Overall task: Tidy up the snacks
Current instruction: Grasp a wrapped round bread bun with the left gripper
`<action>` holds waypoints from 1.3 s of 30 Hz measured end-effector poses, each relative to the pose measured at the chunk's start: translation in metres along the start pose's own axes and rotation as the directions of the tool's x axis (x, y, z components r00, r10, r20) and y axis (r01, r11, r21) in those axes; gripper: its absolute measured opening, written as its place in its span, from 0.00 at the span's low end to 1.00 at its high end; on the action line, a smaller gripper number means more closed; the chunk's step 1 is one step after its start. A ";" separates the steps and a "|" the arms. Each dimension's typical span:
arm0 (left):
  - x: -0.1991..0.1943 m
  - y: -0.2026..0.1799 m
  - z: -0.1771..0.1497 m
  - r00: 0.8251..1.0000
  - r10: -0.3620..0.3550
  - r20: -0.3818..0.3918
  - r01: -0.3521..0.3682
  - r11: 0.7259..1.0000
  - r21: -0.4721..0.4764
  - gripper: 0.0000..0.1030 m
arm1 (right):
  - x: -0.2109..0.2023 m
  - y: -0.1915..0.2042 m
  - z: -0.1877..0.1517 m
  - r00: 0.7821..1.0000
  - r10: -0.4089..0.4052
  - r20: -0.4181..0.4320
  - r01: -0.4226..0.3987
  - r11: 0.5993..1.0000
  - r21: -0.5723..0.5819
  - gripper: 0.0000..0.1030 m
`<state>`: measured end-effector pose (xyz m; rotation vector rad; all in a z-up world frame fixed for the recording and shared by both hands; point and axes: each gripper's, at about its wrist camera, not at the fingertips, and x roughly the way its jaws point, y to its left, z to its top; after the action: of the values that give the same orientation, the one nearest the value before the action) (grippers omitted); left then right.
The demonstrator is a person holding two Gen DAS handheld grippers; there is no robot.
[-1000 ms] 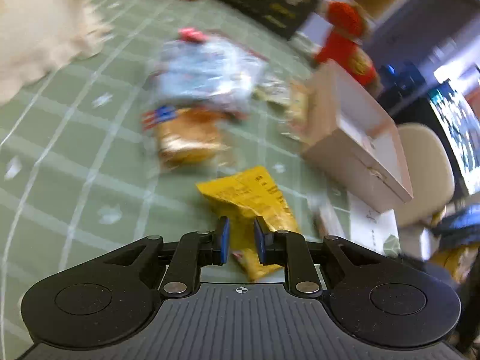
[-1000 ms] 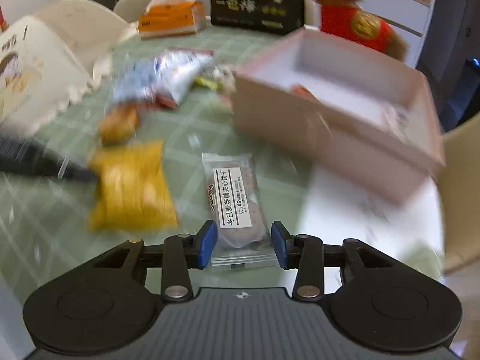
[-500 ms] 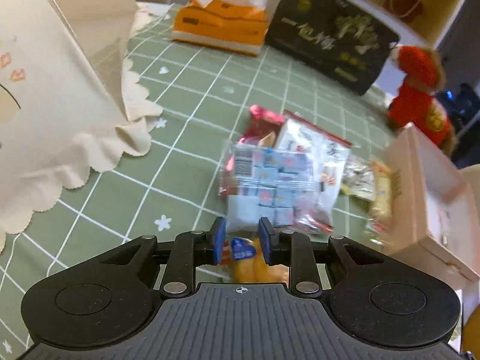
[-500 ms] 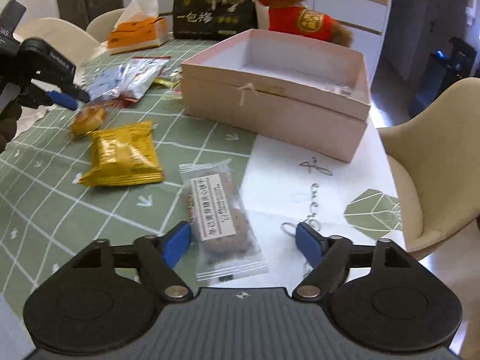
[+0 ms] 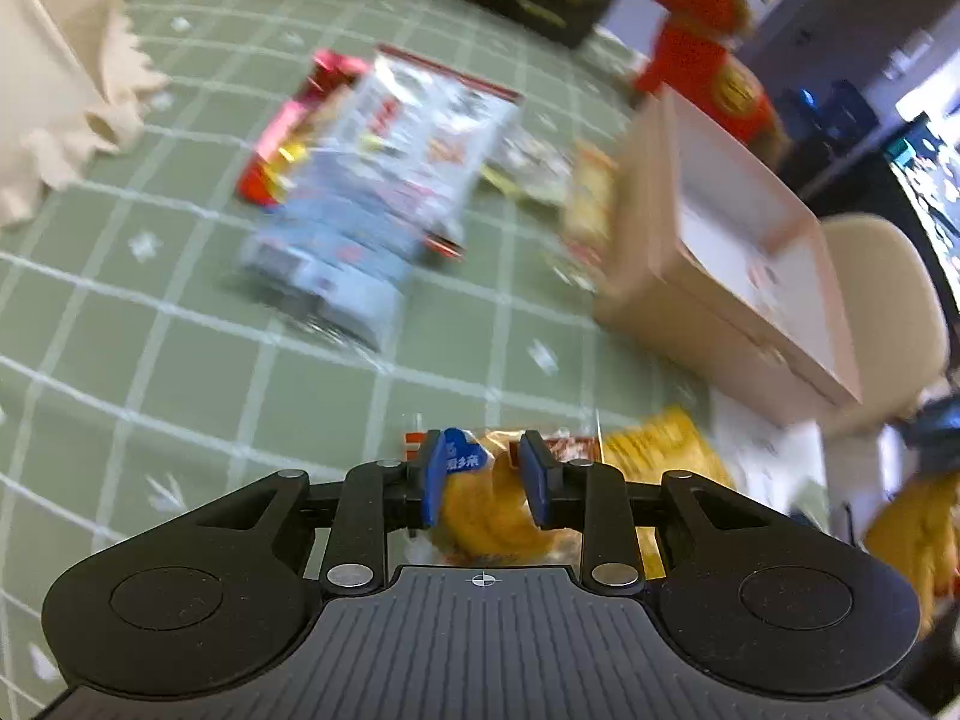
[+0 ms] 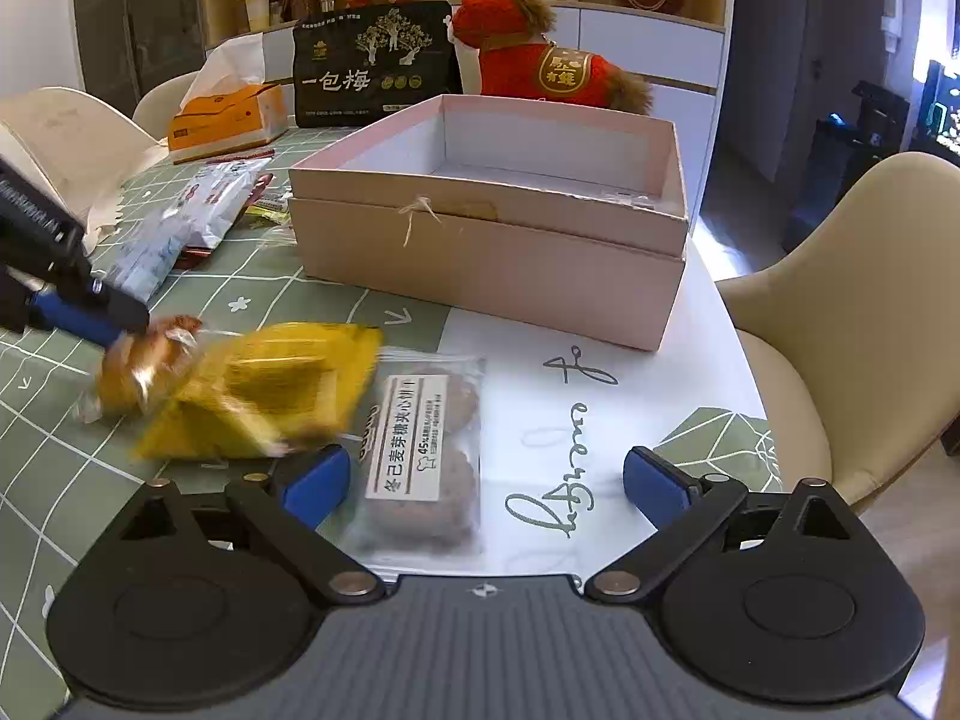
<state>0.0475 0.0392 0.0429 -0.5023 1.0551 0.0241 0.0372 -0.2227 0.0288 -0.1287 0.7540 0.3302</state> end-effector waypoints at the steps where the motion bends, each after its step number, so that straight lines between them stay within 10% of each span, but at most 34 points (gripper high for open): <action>1: -0.001 -0.004 -0.003 1.000 -0.005 -0.012 0.006 1.000 0.021 0.31 | 0.000 0.000 0.000 1.000 -0.001 0.000 0.001 1.000 0.001 0.96; 8: -0.005 -0.049 -0.027 0.999 0.021 -0.039 -0.009 0.960 0.281 0.32 | -0.004 -0.002 -0.004 1.000 -0.014 -0.009 0.014 1.000 0.012 0.97; 14: -0.008 -0.080 -0.072 0.992 0.130 0.001 -0.107 0.813 0.572 0.33 | -0.011 -0.003 -0.012 1.000 -0.022 -0.002 0.022 1.000 0.018 0.98; 24: -0.026 -0.073 -0.063 0.993 0.036 0.113 -0.088 0.863 0.497 0.33 | -0.011 -0.001 -0.014 0.999 -0.047 -0.003 0.047 0.998 0.035 1.00; 33: -0.002 -0.084 -0.066 0.998 0.006 0.065 -0.048 0.742 0.668 0.35 | -0.012 -0.001 -0.014 0.999 -0.048 0.000 0.048 0.998 0.036 1.00; 39: -0.004 -0.071 -0.061 0.997 -0.073 -0.012 0.061 0.723 0.688 0.35 | -0.012 -0.002 -0.015 0.999 -0.047 0.003 0.047 0.998 0.038 1.00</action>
<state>0.0130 -0.0482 0.0498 0.1488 0.9450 -0.4234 0.0197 -0.2307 0.0265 -0.1098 0.7517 0.2709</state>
